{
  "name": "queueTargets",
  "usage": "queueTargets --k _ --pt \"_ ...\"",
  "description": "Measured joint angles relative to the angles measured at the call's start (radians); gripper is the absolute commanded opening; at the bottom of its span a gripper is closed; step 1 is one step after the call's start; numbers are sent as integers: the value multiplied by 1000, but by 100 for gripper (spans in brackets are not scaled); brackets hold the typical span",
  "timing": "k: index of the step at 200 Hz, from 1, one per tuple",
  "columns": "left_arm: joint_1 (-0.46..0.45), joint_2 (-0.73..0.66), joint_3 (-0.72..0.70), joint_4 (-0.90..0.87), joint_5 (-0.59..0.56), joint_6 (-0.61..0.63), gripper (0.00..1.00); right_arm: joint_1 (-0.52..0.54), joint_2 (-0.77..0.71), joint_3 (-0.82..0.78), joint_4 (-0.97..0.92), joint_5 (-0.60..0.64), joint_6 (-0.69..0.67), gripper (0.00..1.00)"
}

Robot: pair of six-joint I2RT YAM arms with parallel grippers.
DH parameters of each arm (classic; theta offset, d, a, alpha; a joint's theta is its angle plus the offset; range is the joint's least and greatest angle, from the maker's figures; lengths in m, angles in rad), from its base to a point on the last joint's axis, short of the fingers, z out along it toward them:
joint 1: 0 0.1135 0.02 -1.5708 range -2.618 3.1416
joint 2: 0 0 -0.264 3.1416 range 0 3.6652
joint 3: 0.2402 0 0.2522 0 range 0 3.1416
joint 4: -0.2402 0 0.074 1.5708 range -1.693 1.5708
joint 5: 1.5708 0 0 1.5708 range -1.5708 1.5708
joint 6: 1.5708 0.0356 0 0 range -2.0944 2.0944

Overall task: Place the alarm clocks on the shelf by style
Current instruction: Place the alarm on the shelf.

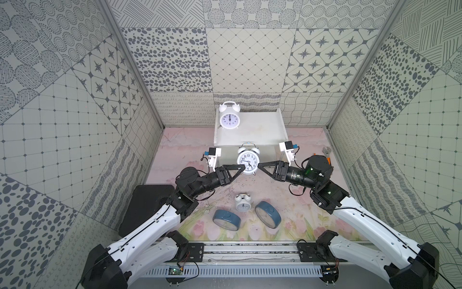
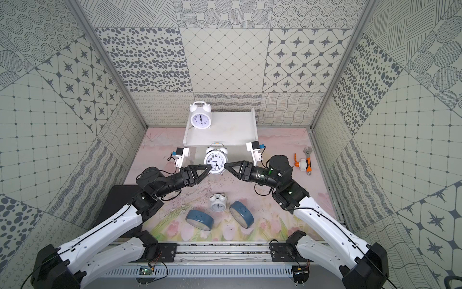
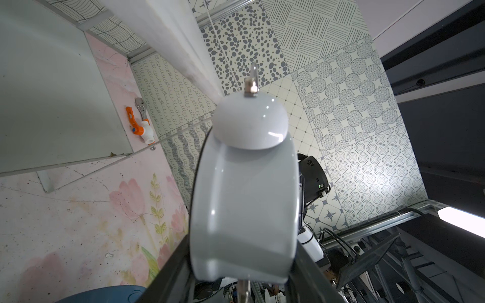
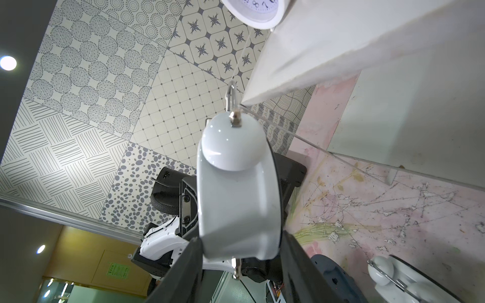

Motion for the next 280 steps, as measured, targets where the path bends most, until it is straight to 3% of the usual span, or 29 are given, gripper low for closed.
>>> queueTargets --k 15,33,93,121,143,160,173,232,253,280 --pt "0 0 0 3 -1 -6 23 1 14 11 4 -7 -3 75" --pt "0 0 -1 11 -1 -13 23 1 23 18 2 -11 -9 76" --pt "0 19 -1 28 0 -32 25 7 73 31 34 -37 -6 50" --pt "1 23 0 29 0 -32 43 6 75 31 37 -37 2 43" --pt "1 16 3 19 1 -23 76 7 74 31 39 -42 4 41" --pt "3 0 18 6 1 -11 83 8 74 31 32 -55 6 41" --pt "7 -14 29 -14 3 2 82 9 70 31 37 -61 6 40" --pt "27 -41 60 -79 2 53 48 9 45 31 38 -81 7 40" --pt "32 -42 61 -87 6 61 41 9 45 31 38 -89 7 41" --pt "32 -38 69 -97 8 64 30 9 45 36 28 -100 5 50"
